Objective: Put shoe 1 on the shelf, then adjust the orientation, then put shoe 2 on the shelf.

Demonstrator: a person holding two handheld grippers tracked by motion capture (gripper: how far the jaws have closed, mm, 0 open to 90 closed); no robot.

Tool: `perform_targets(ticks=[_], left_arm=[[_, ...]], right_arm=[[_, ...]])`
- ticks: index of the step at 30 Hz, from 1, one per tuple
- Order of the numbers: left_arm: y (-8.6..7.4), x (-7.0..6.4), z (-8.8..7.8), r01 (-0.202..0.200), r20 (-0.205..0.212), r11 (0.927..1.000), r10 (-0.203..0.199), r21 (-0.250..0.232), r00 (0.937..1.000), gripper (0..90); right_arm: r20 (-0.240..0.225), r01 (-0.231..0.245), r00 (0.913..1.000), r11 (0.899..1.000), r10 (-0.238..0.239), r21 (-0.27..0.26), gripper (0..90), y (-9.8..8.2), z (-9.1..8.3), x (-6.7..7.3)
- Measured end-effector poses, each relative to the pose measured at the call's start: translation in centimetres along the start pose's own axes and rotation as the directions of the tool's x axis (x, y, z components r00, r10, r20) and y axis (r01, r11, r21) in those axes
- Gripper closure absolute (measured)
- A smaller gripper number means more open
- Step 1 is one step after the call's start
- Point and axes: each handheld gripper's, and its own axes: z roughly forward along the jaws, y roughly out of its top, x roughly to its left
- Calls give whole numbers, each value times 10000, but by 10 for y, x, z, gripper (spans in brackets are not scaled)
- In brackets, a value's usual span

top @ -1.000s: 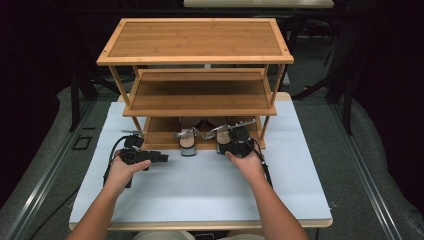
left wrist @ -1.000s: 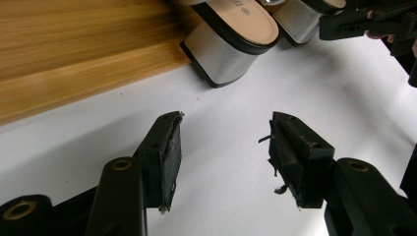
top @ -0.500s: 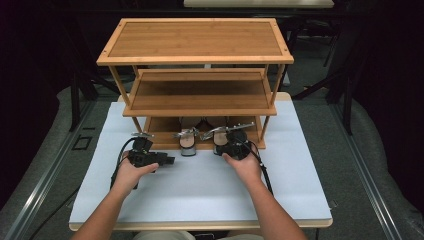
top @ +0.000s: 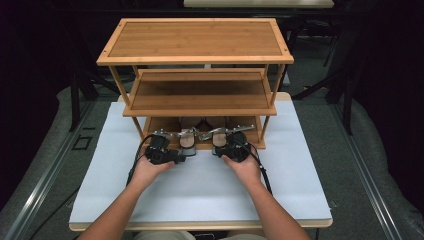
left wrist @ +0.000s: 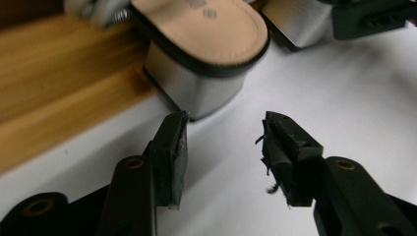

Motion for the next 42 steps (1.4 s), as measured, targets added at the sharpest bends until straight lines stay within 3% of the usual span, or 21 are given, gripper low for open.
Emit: perform_targets(ticks=[8,10,14,28,42], left_arm=[[10,-5,5,-50,-345,9993,63,369,9994,622],[10,-6,5,-76,-324,9993,88,365,9994,622],[11,-7,8,233,-9,9992,-233,314,9997,622],[9,-9,6,23,15,10000,-23,3,10000,596],[2,-6,-16,62,-15,9996,-63,-284,10000,584]], right_arm=[[-141,11,9999,9999,-13,-150,455,-2,0,-2],[-103,-4,9999,9999,2,-167,455,-2,0,-2],[-127,-29,9999,9998,27,-189,455,-3,0,-1],[-96,-53,9999,9998,52,-167,455,-2,0,-1],[-76,-178,9998,9995,176,-263,469,-5,-13,-2]])
